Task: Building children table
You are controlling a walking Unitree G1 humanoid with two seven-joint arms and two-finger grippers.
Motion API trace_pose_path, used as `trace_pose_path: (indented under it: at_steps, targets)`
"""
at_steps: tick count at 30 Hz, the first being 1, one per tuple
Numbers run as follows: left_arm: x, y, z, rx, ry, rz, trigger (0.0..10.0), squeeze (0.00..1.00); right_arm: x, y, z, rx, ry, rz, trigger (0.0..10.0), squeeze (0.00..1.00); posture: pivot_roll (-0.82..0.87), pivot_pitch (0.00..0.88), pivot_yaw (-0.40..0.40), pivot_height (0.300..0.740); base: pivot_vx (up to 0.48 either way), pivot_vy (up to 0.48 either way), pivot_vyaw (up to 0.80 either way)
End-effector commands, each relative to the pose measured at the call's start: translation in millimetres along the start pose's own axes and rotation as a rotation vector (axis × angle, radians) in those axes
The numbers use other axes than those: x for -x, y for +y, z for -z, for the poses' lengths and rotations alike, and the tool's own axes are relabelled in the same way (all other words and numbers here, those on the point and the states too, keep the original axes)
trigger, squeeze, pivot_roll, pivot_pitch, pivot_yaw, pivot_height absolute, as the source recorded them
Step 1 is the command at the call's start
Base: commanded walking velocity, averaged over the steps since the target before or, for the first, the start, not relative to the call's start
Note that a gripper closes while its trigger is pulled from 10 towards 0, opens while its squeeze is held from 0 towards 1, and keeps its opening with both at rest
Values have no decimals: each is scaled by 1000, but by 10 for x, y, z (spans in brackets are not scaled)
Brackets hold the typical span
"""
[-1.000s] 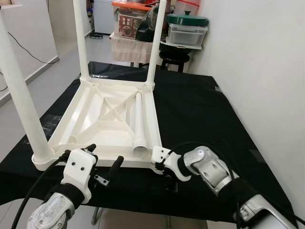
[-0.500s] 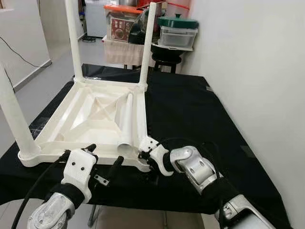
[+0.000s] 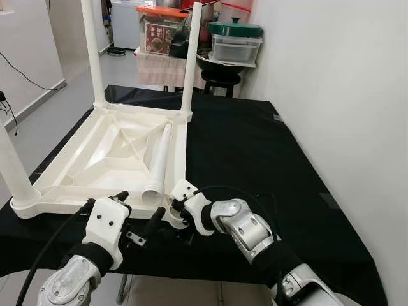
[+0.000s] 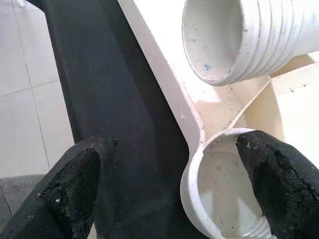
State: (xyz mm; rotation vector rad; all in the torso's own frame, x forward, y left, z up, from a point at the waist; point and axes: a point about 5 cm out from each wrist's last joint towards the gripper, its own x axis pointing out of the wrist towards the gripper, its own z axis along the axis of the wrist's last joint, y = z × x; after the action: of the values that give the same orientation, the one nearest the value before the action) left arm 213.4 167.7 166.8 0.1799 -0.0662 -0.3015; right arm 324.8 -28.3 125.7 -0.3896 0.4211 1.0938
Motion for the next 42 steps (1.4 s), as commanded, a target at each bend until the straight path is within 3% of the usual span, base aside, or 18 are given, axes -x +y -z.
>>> trace_pose_path:
  at_steps: [1, 3, 9, 13, 14, 15, 16, 17, 19, 21, 24, 25, 27, 29, 31, 32, 34, 42]
  targets:
    - [-15, -19, 15, -2, 3, 4, 10000, 0, 90, -82, -70, 2, -45, 17, 10000, 0, 122, 0, -122, 740, 0, 0, 0]
    - [-21, -9, 14, -5, 2, 4, 10000, 0, 369, -193, 18, 38, -59, -25, 10000, 0, 112, 0, -119, 740, 0, 0, 0]
    - [-26, -3, 15, -7, 1, 4, 10000, 0, 487, -225, 37, 50, -74, -41, 10000, 0, 99, 0, -115, 740, 0, 0, 0]
    - [-40, 9, 14, -19, -1, 8, 10000, 0, 708, -274, 44, 55, -120, -62, 10000, 0, 95, 0, -108, 740, 0, 0, 0]
    - [-49, 17, 13, -26, -2, 8, 10000, 0, 830, -297, 52, 59, -140, -67, 10000, 0, 91, 0, -103, 740, 0, 0, 0]
    - [-49, 17, 13, -26, -2, 8, 10000, 0, 830, -297, 52, 59, -140, -67, 10000, 0, 91, 0, -103, 740, 0, 0, 0]
    - [-63, 28, 8, -31, -5, 6, 10000, 0, 958, -320, 73, 65, -152, -66, 10000, 0, 86, 0, -96, 740, 0, 0, 0]
    - [-63, 28, 8, -31, -5, 6, 10000, 0, 958, -320, 73, 65, -152, -66, 10000, 0, 86, 0, -96, 740, 0, 0, 0]
    - [-96, 53, -5, -32, -14, -1, 10000, 0, 1152, -377, 110, 78, -169, -37, 10000, 0, 77, 0, -85, 740, 0, 0, 0]
    - [-112, 66, -8, -29, -17, -5, 10000, 0, 1203, -414, 103, 72, -192, -6, 10000, 0, 73, 0, -82, 740, 0, 0, 0]
    - [-147, 116, -5, -19, -21, -32, 10000, 0, 1218, -583, -79, -61, -379, 190, 10000, 0, 62, 0, -75, 740, 0, 0, 0]
    - [-147, 116, -5, -19, -21, -32, 10000, 0, 1218, -583, -79, -61, -379, 190, 10000, 0, 62, 0, -75, 740, 0, 0, 0]
    - [-161, 150, 3, -12, -18, -62, 10000, 0, 1188, -610, -152, -178, -488, 283, 10000, 0, 64, 0, -74, 740, 0, 0, 0]
    - [-165, 161, 8, -11, -16, -70, 10000, 0, 1181, -604, -164, -211, -517, 299, 10000, 0, 64, 0, -73, 740, 0, 0, 0]
    - [-164, 184, 21, -7, -16, -88, 10000, 0, 1246, -538, -250, -344, -705, 285, 10000, 0, 67, 0, -65, 740, 0, 0, 0]
    - [-164, 184, 21, -7, -16, -88, 10000, 0, 1246, -538, -250, -344, -705, 285, 10000, 0, 67, 0, -65, 740, 0, 0, 0]
    - [-164, 209, 34, 0, -15, -108, 10000, 0, 1326, -512, -296, -450, -848, 272, 10000, 0, 60, 0, -61, 740, 0, 0, 0]
    - [-204, 241, 64, 14, -4, -142, 10000, 0, 1315, -488, -146, -469, -824, 366, 10000, 0, 48, 0, -57, 740, 0, 0, 0]
